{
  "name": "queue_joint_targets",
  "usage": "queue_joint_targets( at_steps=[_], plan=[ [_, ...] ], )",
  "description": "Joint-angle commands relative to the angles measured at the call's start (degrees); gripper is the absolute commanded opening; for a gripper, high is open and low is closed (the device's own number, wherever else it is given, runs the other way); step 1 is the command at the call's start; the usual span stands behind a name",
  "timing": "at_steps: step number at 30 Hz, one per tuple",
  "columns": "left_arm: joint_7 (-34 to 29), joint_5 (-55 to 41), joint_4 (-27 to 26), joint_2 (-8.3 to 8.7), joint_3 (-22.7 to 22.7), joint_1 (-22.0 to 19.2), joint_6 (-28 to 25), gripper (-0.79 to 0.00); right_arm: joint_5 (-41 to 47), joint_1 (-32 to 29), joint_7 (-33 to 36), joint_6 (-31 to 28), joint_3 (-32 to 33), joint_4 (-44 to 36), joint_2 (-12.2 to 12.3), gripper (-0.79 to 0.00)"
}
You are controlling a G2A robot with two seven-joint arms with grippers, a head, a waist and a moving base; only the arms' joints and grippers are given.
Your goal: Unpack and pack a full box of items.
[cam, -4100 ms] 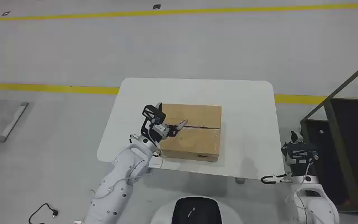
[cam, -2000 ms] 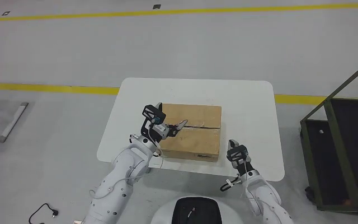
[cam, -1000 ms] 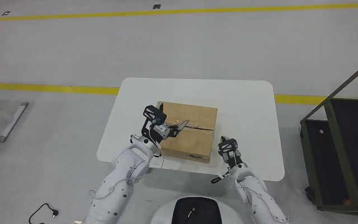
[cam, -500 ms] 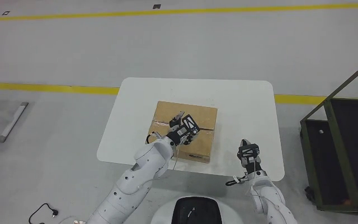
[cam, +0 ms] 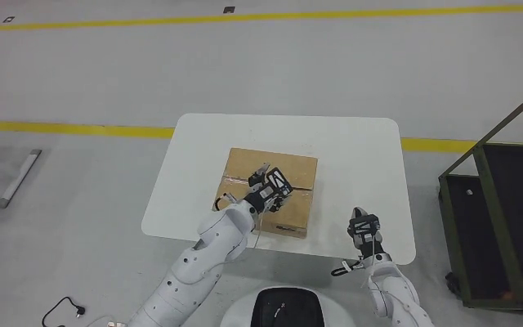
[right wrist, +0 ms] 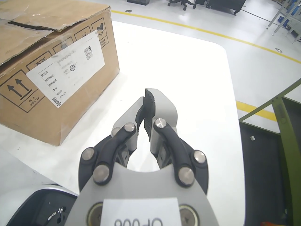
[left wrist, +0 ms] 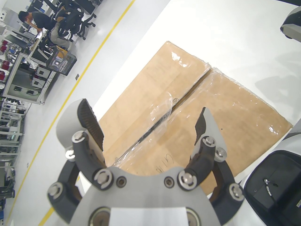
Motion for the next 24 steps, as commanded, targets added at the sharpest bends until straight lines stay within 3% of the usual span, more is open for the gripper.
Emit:
queue_joint_targets(
  at_steps=[1, 5, 13, 22, 23, 24],
  plan=[
    [0.2, -7.5, 0.7, -0.64, 0.4, -0.5, 0.6, 0.0, 0.5, 0.0, 0.0, -0.3, 0.2, 0.1, 0.0, -0.785],
    [-0.1, -5.4, 3.8, -1.61, 3.3, -3.1, 2.6, 0.0, 0.4, -0.5, -0.4, -0.6, 0.6, 0.0, 0.1, -0.785],
    [-6.7, -2.6, 10.8, -3.62, 7.1, -7.8, 7.3, 0.0, 0.7, -1.9, -1.3, -0.3, 1.3, -0.7, 0.2, -0.785],
    [-9.2, 0.3, 13.3, -4.28, 6.8, -8.8, 9.8, 0.0, 1.2, -2.1, -1.7, -0.1, 1.3, -0.6, 0.1, -0.785],
    [-9.3, 0.4, 13.3, -4.29, 6.8, -8.8, 9.9, -0.018, 1.2, -2.1, -1.7, 0.0, 1.3, -0.6, 0.1, -0.785],
    [-9.3, 0.8, 13.4, -4.29, 6.6, -8.7, 10.0, -0.095, 1.1, -2.1, -1.7, 0.0, 1.2, -0.7, 0.1, -0.785]
  ],
)
